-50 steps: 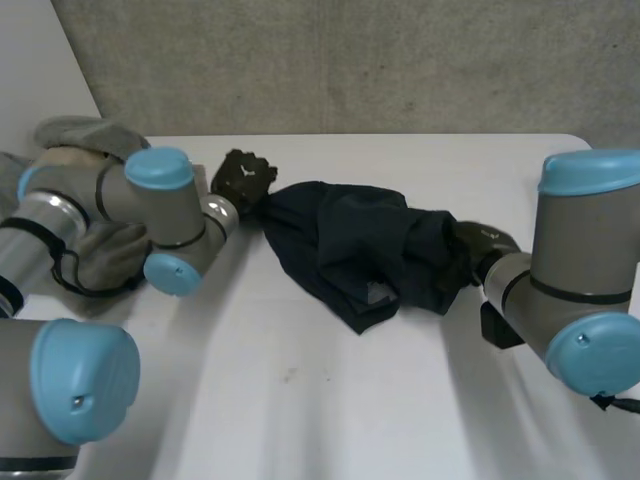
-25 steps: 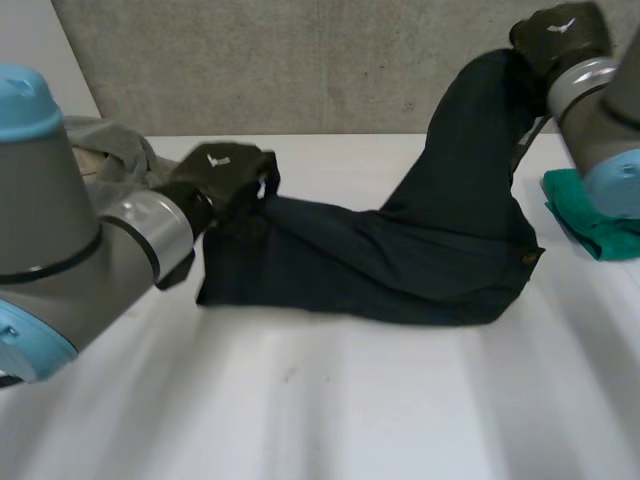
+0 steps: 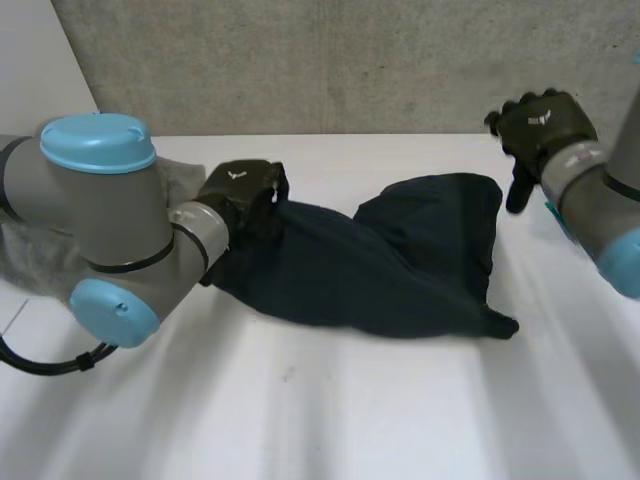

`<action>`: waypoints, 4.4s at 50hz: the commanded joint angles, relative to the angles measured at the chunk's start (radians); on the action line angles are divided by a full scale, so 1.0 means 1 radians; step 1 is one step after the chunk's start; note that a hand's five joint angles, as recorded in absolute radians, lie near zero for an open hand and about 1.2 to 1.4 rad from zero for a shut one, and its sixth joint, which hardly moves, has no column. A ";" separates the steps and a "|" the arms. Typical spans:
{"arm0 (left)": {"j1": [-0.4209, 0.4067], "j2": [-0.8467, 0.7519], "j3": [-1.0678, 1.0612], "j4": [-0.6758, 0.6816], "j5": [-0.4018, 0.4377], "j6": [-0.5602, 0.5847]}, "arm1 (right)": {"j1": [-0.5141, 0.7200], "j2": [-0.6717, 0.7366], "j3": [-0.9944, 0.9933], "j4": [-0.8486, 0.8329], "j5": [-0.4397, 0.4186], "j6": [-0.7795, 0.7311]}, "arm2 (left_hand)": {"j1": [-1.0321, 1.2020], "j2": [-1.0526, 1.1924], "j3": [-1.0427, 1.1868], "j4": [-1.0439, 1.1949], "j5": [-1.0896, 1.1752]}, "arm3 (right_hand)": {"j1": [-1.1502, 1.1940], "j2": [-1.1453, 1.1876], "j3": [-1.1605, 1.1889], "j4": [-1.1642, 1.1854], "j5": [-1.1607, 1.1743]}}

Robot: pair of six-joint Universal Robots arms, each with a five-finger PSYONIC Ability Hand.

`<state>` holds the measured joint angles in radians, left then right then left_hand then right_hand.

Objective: Fold the laundry.

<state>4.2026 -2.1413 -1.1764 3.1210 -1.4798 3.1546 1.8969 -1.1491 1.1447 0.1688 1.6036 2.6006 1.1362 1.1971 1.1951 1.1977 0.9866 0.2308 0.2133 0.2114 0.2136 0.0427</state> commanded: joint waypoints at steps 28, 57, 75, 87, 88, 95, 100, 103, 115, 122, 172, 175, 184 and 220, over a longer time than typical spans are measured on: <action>0.027 -0.046 -0.038 0.105 -0.103 0.022 | 0.007 0.038 0.483 -0.235 -0.162 0.108 | -0.553 -0.614 -0.612 -0.614 -0.578 | 0.186 0.203 0.205 0.203 0.199; 0.070 0.031 -0.467 0.372 0.112 0.447 | 0.053 0.325 0.184 -0.354 -0.064 -0.016 | -0.526 -0.587 -0.585 -0.588 -0.551 | 0.699 0.716 0.718 0.716 0.713; -0.006 -0.166 -0.264 0.347 0.113 0.433 | 0.056 0.328 0.185 -0.396 -0.060 -0.047 | -0.445 -0.505 -0.503 -0.506 -0.469 | 1.004 1.021 1.023 1.021 1.017; -0.012 0.033 -0.270 0.289 0.012 0.368 | 0.044 0.165 0.201 -0.313 -0.060 -0.121 | 0.260 0.199 0.201 0.199 0.235 | 1.165 1.183 1.185 1.183 1.179; -0.010 0.066 -0.270 0.274 0.001 0.354 | 0.042 0.122 0.198 -0.283 -0.060 -0.140 | 0.260 0.199 0.201 0.199 0.235 | 1.165 1.183 1.185 1.183 1.179; 0.004 0.348 -0.238 0.130 -0.017 0.213 | 0.048 -0.128 0.069 -0.059 -0.071 -0.214 | 0.260 0.199 0.201 0.199 0.235 | 1.165 1.183 1.185 1.183 1.179; 0.016 0.492 -0.200 0.058 -0.017 0.174 | 0.050 -0.214 -0.080 0.078 -0.070 -0.211 | 0.260 0.199 0.201 0.199 0.235 | 1.165 1.183 1.185 1.183 1.179; 0.017 0.515 -0.197 0.051 -0.023 0.173 | 0.056 -0.230 -0.131 0.176 -0.073 -0.206 | 0.260 0.199 0.201 0.199 0.235 | 1.165 1.183 1.185 1.183 1.179; 0.023 0.318 -0.215 0.050 -0.023 0.173 | 0.053 -0.129 -0.118 0.255 -0.073 -0.194 | 0.260 0.199 0.201 0.199 0.235 | 1.165 1.183 1.185 1.183 1.179; 0.019 0.040 -0.050 0.060 -0.028 0.174 | 0.044 0.043 -0.164 0.241 -0.073 -0.189 | 0.260 0.199 0.201 0.199 0.235 | 1.165 1.183 1.185 1.183 1.179; 0.057 0.080 -0.356 0.301 -0.004 0.177 | 0.091 0.264 0.081 -0.353 -0.090 -0.183 | 0.260 0.199 0.201 0.199 0.235 | 1.165 1.183 1.185 1.183 1.179; 0.059 0.113 -0.403 0.284 0.001 0.182 | 0.093 0.235 0.156 -0.280 -0.093 -0.192 | 0.260 0.199 0.201 0.199 0.235 | 1.165 1.183 1.185 1.183 1.179; 0.059 0.357 -0.561 0.073 0.032 0.183 | 0.091 0.043 0.322 -0.036 -0.097 -0.208 | 0.260 0.199 0.201 0.199 0.235 | 1.165 1.183 1.185 1.183 1.179; 0.060 -0.148 -0.005 0.216 0.263 0.447 | 0.082 -0.147 0.598 0.095 -0.093 -0.364 | -0.694 -0.755 -0.753 -0.756 -0.719 | 1.165 1.183 1.185 1.183 1.179</action>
<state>4.2355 -2.0429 -1.4266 3.3938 -1.3729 3.6027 1.9822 -1.2971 1.7243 0.3010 1.5104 2.2359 0.2921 0.3049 0.3045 0.2983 0.1220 1.1050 1.1786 1.1912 1.2001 0.9899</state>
